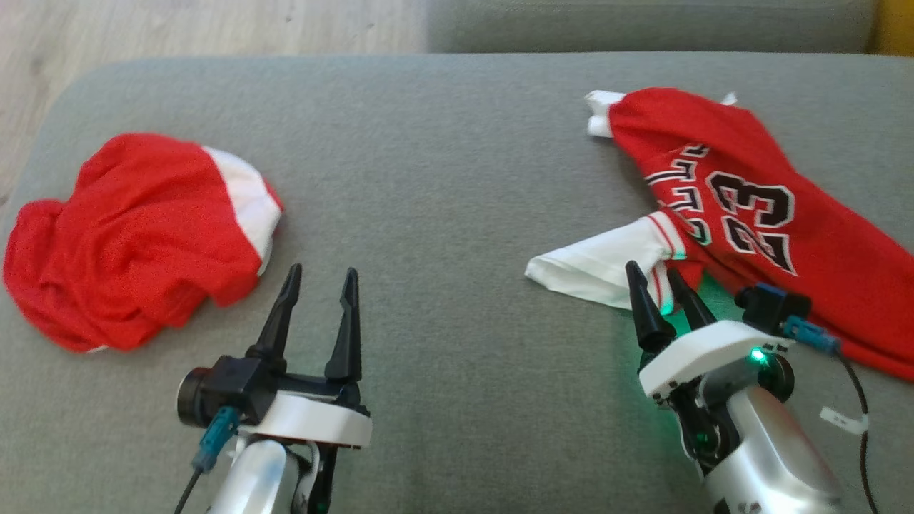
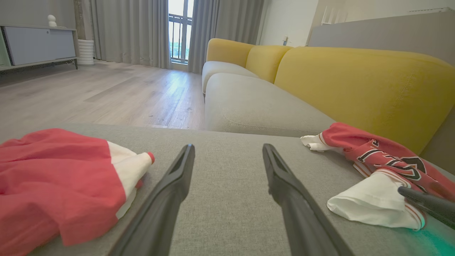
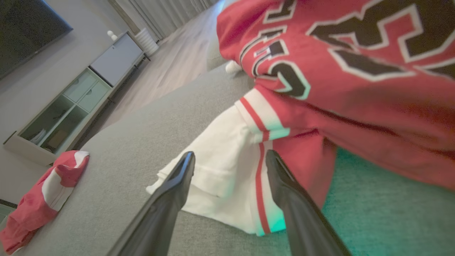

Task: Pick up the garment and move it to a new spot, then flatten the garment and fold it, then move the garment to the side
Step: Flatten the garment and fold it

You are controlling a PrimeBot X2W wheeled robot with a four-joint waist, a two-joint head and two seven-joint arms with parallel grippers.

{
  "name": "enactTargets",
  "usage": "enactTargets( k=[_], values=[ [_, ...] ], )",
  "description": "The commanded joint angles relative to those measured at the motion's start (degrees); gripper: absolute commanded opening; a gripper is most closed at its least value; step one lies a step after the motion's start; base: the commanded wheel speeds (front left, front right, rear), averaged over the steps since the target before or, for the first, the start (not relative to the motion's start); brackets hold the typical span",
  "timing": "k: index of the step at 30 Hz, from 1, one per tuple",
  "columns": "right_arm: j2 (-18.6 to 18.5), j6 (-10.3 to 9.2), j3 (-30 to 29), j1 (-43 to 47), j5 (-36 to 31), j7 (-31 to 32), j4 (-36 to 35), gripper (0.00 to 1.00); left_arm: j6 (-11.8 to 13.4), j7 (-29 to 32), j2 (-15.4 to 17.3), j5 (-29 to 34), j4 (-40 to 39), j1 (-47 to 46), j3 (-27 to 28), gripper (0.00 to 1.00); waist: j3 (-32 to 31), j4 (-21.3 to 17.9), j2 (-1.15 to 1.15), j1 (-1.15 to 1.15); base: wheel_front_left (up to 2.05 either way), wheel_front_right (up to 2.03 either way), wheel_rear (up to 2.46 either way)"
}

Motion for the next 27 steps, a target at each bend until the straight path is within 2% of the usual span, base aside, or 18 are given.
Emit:
enactTargets(
  k=[1,12,13,14,18,20,27],
  values=[
    [-0.2,0.44,1.23,-2.92,0.77,0.24,0.06,1.0,0.33,-0.47,0.1,-0.39,-1.57,-2.51,1.12,1.0,1.07,1.44,0.0,0.0,0.0,0.0,0.0],
    [-0.2,0.44,2.57,-10.9,6.04,-2.85,10.3,1.0,0.76,-0.47,0.09,-1.61,-0.85,-3.29,-0.3,1.0,2.39,4.15,0.0,0.0,0.0,0.0,0.0],
    [-0.2,0.44,2.93,-11.56,6.37,-3.3,10.93,0.8,0.83,-0.47,0.09,-1.69,-0.86,-3.33,-0.42,1.0,2.42,4.22,0.0,0.0,0.0,0.0,0.0],
    [-0.2,0.44,3.31,-12.24,6.78,-3.86,11.4,0.0,0.91,-0.47,0.09,-1.77,-0.86,-3.36,-0.55,1.0,2.42,4.28,0.0,0.0,0.0,0.0,0.0],
    [-0.2,0.44,5.08,-14.86,7.71,-5.83,13.24,0.0,1.08,-0.47,0.09,-2.01,-0.62,-3.4,-1.07,1.0,2.1,4.42,0.0,0.0,0.0,0.0,0.0],
    [-0.2,0.44,7.97,-17.16,8.84,-6.95,12.74,0.0,1.07,-0.47,0.09,-2.11,-0.4,-3.5,-1.04,1.0,1.6,4.43,0.0,0.0,0.0,0.0,0.0],
    [-0.2,0.44,13.62,-23.68,16.36,-9.79,5.36,0.0,1.01,-0.47,0.09,-2.2,-0.09,-3.08,-1.11,1.0,-0.21,4.72,0.0,0.0,0.0,0.0,0.0]
  ],
)
